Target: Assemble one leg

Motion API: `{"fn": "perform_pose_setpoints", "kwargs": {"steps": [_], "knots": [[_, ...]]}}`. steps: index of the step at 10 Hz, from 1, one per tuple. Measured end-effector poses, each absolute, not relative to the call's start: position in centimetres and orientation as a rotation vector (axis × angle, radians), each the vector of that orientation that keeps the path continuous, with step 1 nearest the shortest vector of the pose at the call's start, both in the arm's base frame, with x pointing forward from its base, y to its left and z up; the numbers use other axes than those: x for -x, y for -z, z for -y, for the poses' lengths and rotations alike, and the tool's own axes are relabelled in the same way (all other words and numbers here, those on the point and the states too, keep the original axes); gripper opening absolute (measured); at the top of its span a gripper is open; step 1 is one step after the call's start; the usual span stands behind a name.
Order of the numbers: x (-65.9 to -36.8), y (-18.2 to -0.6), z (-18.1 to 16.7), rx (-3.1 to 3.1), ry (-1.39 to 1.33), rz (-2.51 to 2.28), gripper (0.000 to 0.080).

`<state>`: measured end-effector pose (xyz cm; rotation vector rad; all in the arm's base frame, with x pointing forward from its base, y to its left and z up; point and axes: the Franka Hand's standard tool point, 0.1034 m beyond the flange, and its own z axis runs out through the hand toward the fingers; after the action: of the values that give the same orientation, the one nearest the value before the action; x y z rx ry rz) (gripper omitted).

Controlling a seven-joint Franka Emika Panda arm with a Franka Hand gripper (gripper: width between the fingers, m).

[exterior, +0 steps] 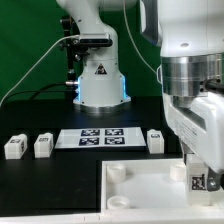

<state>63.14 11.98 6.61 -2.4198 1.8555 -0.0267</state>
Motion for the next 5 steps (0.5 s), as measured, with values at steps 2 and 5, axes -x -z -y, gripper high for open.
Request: {"fn": "perform_pose_setpoints", "kwargs": {"steps": [2, 5], "knots": [[-62.99, -6.69, -12.6, 2.648, 0.053, -1.513, 0.0643], [-63.0, -6.6, -12.4, 2.866, 0.074, -1.066, 0.0648]]}}
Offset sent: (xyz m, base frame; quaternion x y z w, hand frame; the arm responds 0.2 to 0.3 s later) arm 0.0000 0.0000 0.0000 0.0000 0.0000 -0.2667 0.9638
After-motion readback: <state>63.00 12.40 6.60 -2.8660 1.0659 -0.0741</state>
